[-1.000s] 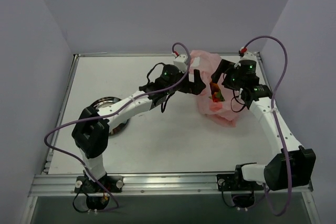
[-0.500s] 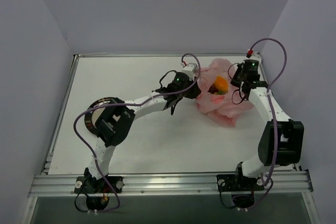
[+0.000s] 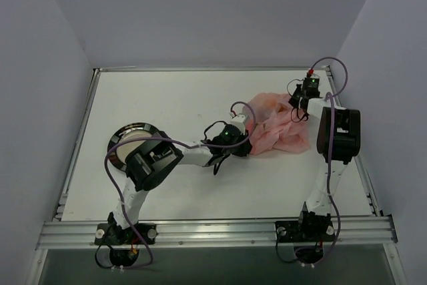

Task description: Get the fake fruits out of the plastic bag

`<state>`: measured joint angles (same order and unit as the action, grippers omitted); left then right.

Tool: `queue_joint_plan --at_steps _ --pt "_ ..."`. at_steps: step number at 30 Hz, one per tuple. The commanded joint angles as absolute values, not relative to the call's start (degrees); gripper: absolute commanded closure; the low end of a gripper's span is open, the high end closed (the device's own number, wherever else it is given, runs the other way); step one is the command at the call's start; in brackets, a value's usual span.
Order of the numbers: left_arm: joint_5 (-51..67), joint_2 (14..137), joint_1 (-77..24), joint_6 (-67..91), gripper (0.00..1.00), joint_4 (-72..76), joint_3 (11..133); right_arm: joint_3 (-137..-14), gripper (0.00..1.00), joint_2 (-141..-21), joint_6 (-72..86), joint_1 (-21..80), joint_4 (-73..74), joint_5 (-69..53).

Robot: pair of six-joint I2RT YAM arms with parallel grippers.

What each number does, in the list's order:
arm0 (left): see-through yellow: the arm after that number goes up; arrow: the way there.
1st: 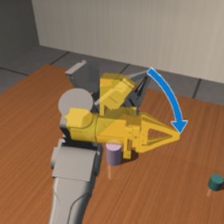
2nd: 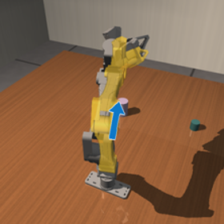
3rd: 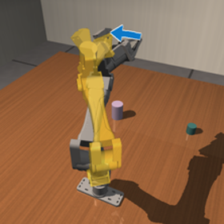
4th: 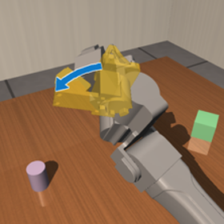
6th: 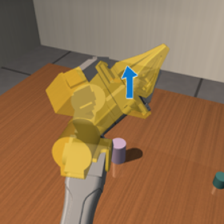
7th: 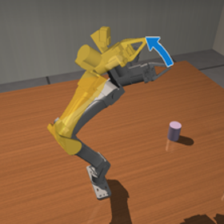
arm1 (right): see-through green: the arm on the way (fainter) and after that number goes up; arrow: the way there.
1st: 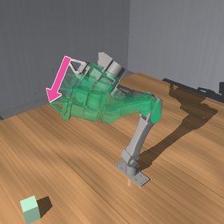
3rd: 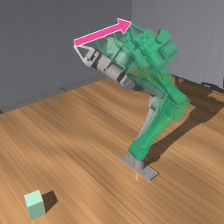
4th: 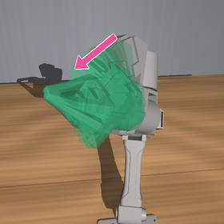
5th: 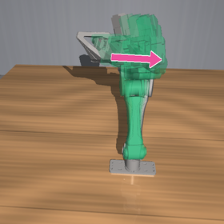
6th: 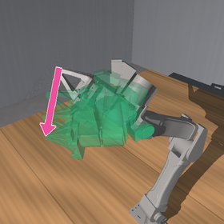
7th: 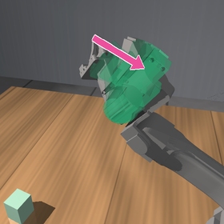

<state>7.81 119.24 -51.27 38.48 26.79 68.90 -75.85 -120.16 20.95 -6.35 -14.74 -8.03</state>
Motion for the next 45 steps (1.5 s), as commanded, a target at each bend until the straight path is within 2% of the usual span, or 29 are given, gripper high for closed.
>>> queue_joint_plan --at_steps 1,4,5,7,11,16,21,31,34,35,36,37,38,39,42,45 --pt "7.12 114.97 -51.42 40.87 0.85 32.07 67.94 -80.15 1.0 -119.8 20.31 -5.63 -16.17 -7.83" --pt "6.86 110.32 -51.42 38.07 0.49 29.46 67.85 -78.76 0.99 -116.55 18.72 -3.96 -15.73 -6.5" --pt "6.77 107.52 -51.42 36.32 0.32 28.49 68.2 -77.27 0.97 -114.37 18.72 -3.69 -15.91 -6.42" --pt "6.42 104.34 -51.5 34.55 0.25 25.77 68.9 -75.86 0.93 -112.16 18.98 -3.43 -15.91 -6.85" --pt "5.8 96.52 -51.77 29.46 0.21 20.23 71.53 -72.95 0.9 -108.2 19.07 -2.9 -16.35 -8.09" --pt "5.97 97.46 -52.21 24.35 0.14 9.87 80.14 -71.98 0.9 -106.88 19.42 -2.55 -15.56 -8.61" --pt "10.01 109.58 -52.29 19.25 0.09 -3.05 97.68 -72.07 0.9 -106.08 20.13 -2.55 -15.03 -9.23" --pt "8.0 125.84 -52.29 13.54 0.06 -14.58 117.83 -71.9 0.9 -105.03 20.21 -2.64 -13.8 -9.58" --pt "2.04 128.05 -52.29 11.26 0.31 -16.17 122.15 -71.37 0.89 -104.07 20.39 -2.81 -13.1 -9.58" --pt "0.63 128.14 -51.95 10.73 0.67 -15.82 122.52 -70.85 0.86 -102.93 20.56 -2.99 -12.83 -9.15" --pt "-0.78 128.06 -51.77 11.16 0.87 -14.25 122.52 -70.4 0.71 -102.14 20.83 -3.16 -12.57 -8.44" --pt "-1.84 127.19 -51.33 11.86 0.97 -12.93 122.17 -70.05 0.61 -99.95 21.61 -3.51 -11.79 -6.96" --pt "-1.5 126.57 -50.37 13.78 0.98 -11.61 120.51 -69.09 0.48 -98.71 21.88 -3.86 -11.43 -6.33" --pt "-1.06 125.87 -50.01 15.1 0.97 -8.38 119.28 -68.56 0.28 -97.22 22.15 -4.56 -11.08 -5.89" --pt "-0.35 122.27 -48.87 19.68 0.98 -0.48 111.99 -66.89 0.08 -90.72 22.68 -5.01 -8.8 -2.91" --pt "0.0 119.54 -48.69 23.28 0.98 6.57 105.58 -64.7 0.0 -83.34 23.2 -5.01 -7.21 -0.44"
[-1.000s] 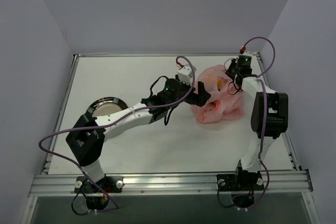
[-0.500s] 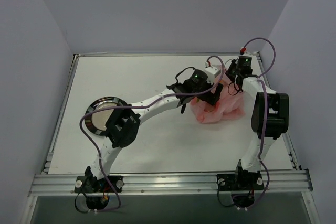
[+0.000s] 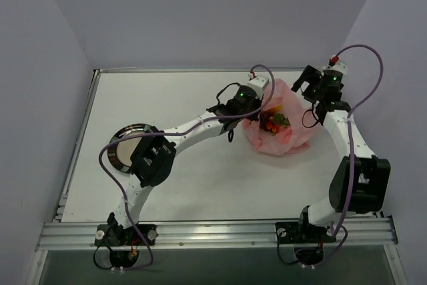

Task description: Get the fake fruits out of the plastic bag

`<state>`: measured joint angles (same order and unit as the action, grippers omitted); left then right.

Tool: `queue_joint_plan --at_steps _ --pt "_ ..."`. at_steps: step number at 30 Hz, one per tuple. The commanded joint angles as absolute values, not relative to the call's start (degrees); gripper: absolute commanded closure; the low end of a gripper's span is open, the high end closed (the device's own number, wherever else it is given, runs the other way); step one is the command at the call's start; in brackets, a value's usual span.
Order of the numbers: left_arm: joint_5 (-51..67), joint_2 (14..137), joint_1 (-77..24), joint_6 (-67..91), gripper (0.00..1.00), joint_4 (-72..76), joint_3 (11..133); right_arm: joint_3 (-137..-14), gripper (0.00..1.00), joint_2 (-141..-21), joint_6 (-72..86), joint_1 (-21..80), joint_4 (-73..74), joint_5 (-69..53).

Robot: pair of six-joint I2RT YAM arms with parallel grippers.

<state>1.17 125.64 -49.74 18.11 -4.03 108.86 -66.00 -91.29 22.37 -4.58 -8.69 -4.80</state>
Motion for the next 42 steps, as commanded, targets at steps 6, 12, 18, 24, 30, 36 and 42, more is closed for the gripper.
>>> queue_joint_plan --at_steps 6,12,18,24,30,36,42 --pt "2.81 119.27 -47.38 28.56 0.98 10.19 102.48 -59.34 0.0 -69.01 23.82 -2.82 -3.17 6.22" --pt "4.39 120.41 -45.53 31.64 0.98 11.69 101.95 -53.45 0.12 -64.25 23.38 7.02 2.63 10.45" --pt "5.36 122.78 -44.04 31.99 0.98 10.37 103.53 -42.21 0.44 -64.42 30.66 6.25 0.97 19.95" --pt "6.15 127.08 -42.02 33.92 0.98 9.67 106.16 -31.4 0.76 -66.26 35.24 -1.21 -8.33 9.95" --pt "7.73 132.27 -40.52 36.56 0.98 11.33 106.88 -27.25 0.81 -72.16 35.59 -4.22 -15.19 5.36" --pt "9.49 127.37 -40.17 36.74 0.75 18.01 99.16 -24.79 0.84 -70.49 35.69 -4.04 -16.7 3.61" --pt "9.49 109.29 -40.43 35.51 0.21 19.87 84.74 -23.73 0.82 -65.93 35.51 -3.87 -16.96 3.87"
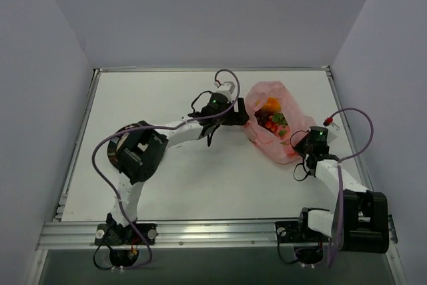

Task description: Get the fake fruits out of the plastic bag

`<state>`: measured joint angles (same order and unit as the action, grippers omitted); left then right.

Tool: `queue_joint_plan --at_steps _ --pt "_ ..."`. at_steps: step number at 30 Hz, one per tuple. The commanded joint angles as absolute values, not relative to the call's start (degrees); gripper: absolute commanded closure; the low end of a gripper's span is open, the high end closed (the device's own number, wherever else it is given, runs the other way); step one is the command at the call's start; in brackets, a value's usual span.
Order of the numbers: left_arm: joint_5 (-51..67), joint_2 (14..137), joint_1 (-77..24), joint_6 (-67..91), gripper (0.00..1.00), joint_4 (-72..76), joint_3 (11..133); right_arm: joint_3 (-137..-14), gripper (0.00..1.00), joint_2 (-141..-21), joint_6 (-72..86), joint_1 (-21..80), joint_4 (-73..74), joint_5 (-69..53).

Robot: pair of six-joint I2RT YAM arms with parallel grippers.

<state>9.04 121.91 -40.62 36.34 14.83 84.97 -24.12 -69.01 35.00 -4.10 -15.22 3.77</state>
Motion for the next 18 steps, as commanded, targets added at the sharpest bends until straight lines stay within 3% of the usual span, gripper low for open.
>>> queue_joint_plan --at_steps 1,2,6,8,18 --pt "8.88 107.16 -40.69 34.81 0.21 18.91 83.33 -23.64 0.82 -65.74 35.59 -3.87 -17.05 3.95" --pt "8.44 105.31 -41.56 34.46 0.21 17.42 80.45 -23.64 0.82 -65.48 35.6 -3.87 -16.96 4.04" --pt "6.33 97.31 -46.73 31.47 0.45 13.28 76.47 -22.33 0.82 -64.16 35.95 -3.69 -17.58 3.17" --pt "6.5 97.38 -49.47 29.36 0.49 9.17 77.95 -21.71 0.82 -63.64 36.21 -3.6 -17.75 2.73" --pt "1.77 112.65 -57.04 27.51 0.72 3.87 97.1 -19.6 0.82 -61.26 36.47 -3.78 -18.37 2.55"
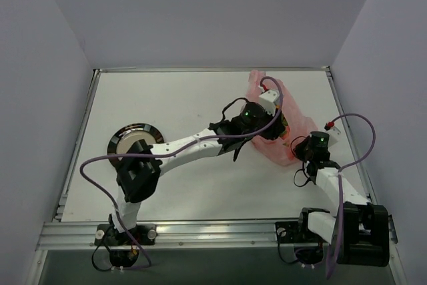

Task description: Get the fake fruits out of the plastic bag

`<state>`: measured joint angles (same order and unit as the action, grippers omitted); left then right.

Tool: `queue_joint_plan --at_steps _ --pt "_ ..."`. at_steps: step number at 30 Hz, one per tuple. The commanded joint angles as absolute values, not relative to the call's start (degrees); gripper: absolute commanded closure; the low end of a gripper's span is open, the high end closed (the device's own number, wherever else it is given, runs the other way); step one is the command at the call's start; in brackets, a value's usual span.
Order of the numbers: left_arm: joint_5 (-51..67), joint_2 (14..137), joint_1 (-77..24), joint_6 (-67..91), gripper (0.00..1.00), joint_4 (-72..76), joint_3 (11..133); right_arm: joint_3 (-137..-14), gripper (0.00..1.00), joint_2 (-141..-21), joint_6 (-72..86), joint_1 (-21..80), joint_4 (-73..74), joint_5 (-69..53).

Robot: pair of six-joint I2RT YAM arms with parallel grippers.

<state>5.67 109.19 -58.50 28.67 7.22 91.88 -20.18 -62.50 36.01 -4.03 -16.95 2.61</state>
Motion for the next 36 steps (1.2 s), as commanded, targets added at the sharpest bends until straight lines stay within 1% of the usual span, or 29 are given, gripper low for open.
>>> queue_joint_plan --at_steps 1,6,8,11,15,16,19,25,29,32,36 --pt "-1.2 114.33 -56.52 28.21 0.74 3.0 100.34 -19.43 0.82 -61.26 36.47 -3.69 -18.54 2.37" --pt "-7.72 124.16 -54.84 30.32 0.74 2.73 108.88 -19.16 0.82 -62.05 36.47 -3.52 -19.6 2.2" --pt "-12.36 126.9 -54.67 29.18 0.71 0.8 112.83 -19.07 0.82 -62.14 36.39 -3.43 -19.95 2.11" --pt "-11.78 131.3 -53.79 29.44 0.67 -2.46 115.31 -18.98 0.82 -62.23 36.3 -3.34 -20.39 2.11" --pt "-8.62 131.05 -53.17 29.53 0.54 2.63 109.19 -18.81 0.82 -62.05 36.21 -2.99 -20.65 2.28" --pt "-7.66 130.7 -53.17 29.62 0.45 4.55 108.29 -18.81 0.82 -62.05 36.21 -2.81 -20.65 2.2" --pt "-3.17 130.08 -53.09 29.09 0.37 6.58 106.88 -18.9 0.82 -62.14 35.95 -1.94 -20.92 2.81" --pt "2.28 130.69 -53.26 30.32 0.36 6.34 108.8 -19.16 0.82 -62.58 35.95 -0.79 -20.83 3.95" --pt "2.9 131.84 -53.26 31.46 0.36 5.53 109.78 -19.25 0.82 -62.67 35.86 -0.62 -20.92 3.96" --pt "2.9 130.7 -53.35 32.17 0.45 7.82 107.76 -19.25 0.82 -62.93 35.77 -0.53 -21.18 3.87" --pt "2.46 131.48 -53.35 31.38 0.55 7.91 109.68 -19.42 0.82 -63.19 35.68 -0.35 -21.09 3.52"
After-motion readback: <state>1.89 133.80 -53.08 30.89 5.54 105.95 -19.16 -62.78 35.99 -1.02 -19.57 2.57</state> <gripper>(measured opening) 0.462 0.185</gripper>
